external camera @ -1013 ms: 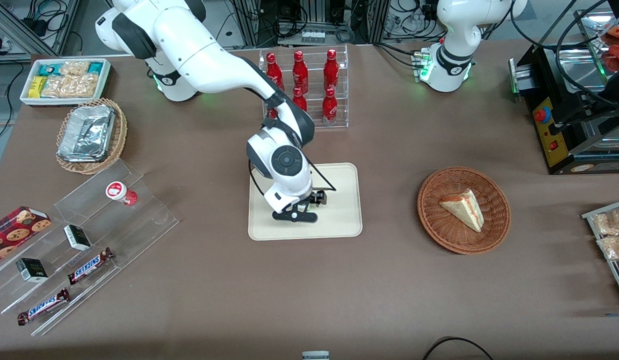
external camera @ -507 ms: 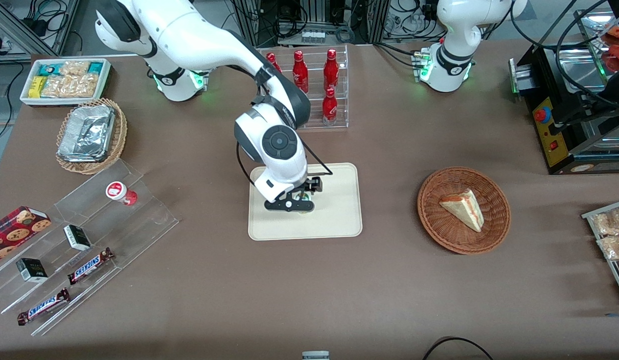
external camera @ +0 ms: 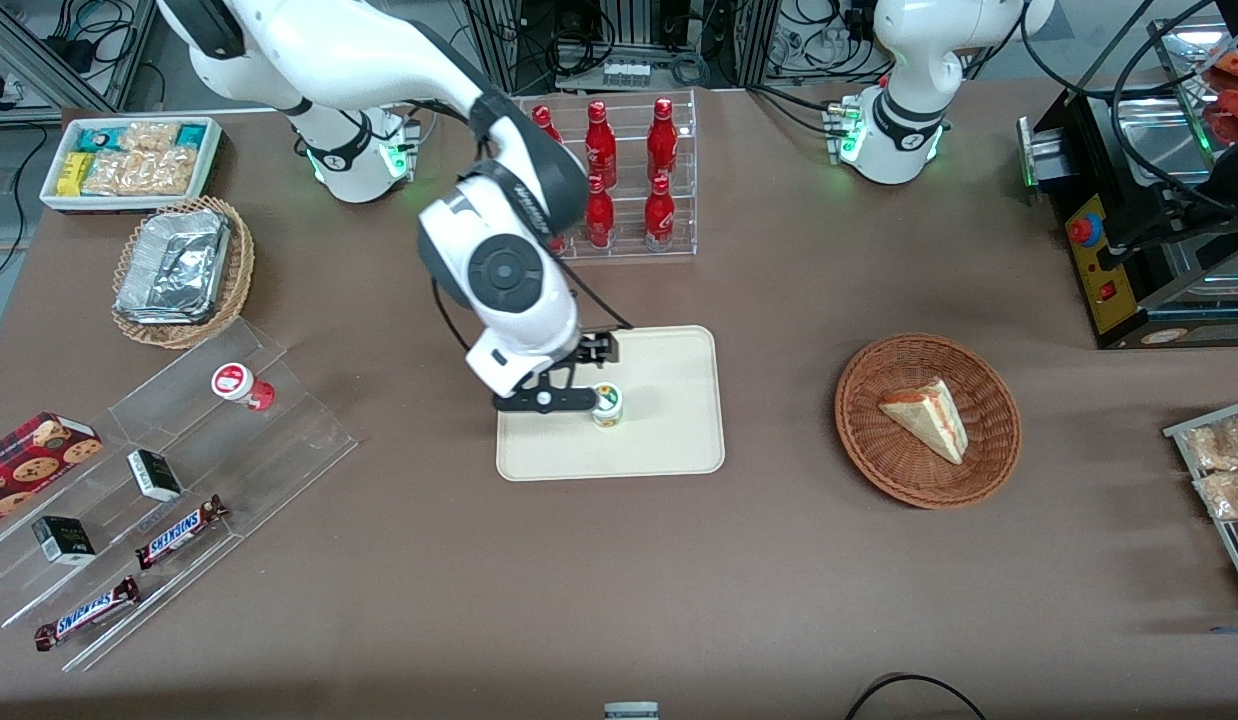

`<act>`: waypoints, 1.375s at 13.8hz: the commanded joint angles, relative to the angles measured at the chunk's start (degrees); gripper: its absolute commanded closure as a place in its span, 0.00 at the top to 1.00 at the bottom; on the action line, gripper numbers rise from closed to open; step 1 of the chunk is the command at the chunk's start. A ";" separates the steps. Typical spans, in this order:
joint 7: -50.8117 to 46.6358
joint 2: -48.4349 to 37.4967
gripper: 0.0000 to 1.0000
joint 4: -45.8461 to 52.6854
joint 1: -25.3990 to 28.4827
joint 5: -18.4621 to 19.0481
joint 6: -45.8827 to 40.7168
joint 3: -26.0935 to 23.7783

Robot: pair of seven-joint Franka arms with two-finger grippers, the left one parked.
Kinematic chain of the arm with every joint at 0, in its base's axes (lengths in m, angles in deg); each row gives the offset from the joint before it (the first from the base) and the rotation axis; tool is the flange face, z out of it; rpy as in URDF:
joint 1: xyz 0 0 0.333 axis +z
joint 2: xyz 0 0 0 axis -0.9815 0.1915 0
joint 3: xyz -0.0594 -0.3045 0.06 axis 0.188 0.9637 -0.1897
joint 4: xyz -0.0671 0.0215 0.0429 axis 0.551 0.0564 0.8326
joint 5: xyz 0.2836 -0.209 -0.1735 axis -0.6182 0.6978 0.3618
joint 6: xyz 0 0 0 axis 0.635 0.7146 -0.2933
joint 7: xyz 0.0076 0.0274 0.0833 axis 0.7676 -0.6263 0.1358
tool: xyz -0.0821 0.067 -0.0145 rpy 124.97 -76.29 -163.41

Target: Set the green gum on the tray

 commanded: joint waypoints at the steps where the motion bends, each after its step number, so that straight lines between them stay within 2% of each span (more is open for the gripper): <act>1: 3.10 -2.60 1.00 -0.03 -2.28 -1.81 -4.38 0.07; 8: 8.02 -12.70 1.00 -7.33 -12.91 -1.90 -7.55 -0.10; 12: 20.74 -15.60 1.00 -7.68 -20.55 -1.55 -13.26 0.16; 17: 22.96 -21.76 1.00 -11.63 -29.43 -0.32 -12.74 0.43; 19: 27.60 -23.16 1.00 -11.72 -31.81 -0.15 -13.35 0.51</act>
